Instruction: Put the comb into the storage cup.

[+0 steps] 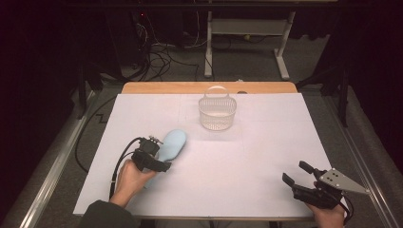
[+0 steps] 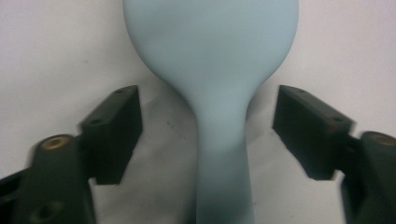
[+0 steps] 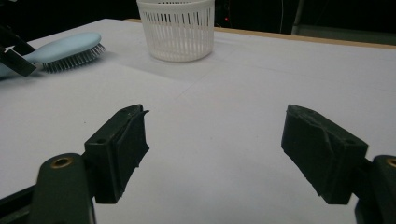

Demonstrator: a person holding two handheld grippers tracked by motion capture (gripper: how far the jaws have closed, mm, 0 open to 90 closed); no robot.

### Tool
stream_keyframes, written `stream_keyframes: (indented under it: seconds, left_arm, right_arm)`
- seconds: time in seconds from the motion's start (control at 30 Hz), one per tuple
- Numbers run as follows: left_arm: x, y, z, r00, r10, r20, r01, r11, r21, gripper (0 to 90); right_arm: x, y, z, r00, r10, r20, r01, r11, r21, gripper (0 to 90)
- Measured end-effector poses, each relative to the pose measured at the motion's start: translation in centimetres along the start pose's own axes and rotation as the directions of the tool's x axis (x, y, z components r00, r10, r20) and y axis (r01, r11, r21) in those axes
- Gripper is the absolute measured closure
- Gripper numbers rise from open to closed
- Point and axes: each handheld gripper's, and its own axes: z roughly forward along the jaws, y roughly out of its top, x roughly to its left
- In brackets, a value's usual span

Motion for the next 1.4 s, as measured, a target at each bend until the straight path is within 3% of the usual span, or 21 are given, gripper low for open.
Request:
stream_keyframes:
  seconds: [0.17, 0.23, 0.63, 0.7, 0.9, 0.93, 1.4]
  left_arm:
    - [0.05, 0.15, 0.15, 1.0, -0.006, -0.003, 0.006, 0.9999, 0.009, 29.9]
    - [0.04, 0.14, 0.14, 0.9999, -0.004, -0.01, 0.004, 1.0, 0.002, 35.4]
    - [-0.15, 0.36, 0.19, 0.9992, 0.014, -0.037, -0.013, 0.9997, 0.02, 42.5]
    - [-0.22, 0.4, 0.17, 0.9994, 0.016, -0.032, -0.016, 0.9997, 0.02, 47.1]
    - [-0.41, 0.56, 0.22, 0.999, 0.032, -0.033, -0.031, 0.9991, 0.031, 47.9]
    - [-0.46, 0.55, 0.2, 0.9984, 0.041, -0.039, -0.039, 0.9987, 0.031, 52.2]
    - [-0.29, 0.52, 0.1, 0.9979, 0.049, -0.041, -0.048, 0.9983, 0.035, 59.9]
  right_arm:
    - [0.01, 0.0, 0.01, 1.0, -0.002, 0.0, 0.002, 1.0, 0.001, 23.0]
    - [0.02, 0.0, 0.01, 1.0, -0.004, 0.001, 0.004, 1.0, 0.001, 23.0]
    - [0.03, 0.0, 0.01, 1.0, -0.006, 0.002, 0.006, 1.0, 0.001, 23.2]
    - [0.03, 0.0, 0.02, 1.0, -0.007, 0.002, 0.007, 1.0, 0.001, 23.2]
    - [0.03, 0.0, 0.02, 1.0, -0.007, 0.001, 0.007, 1.0, 0.001, 23.2]
    - [0.04, -0.01, 0.02, 1.0, -0.007, 0.001, 0.007, 1.0, 0.002, 23.2]
    - [0.07, -0.03, 0.07, 1.0, -0.009, -0.001, 0.009, 0.9999, 0.011, 23.2]
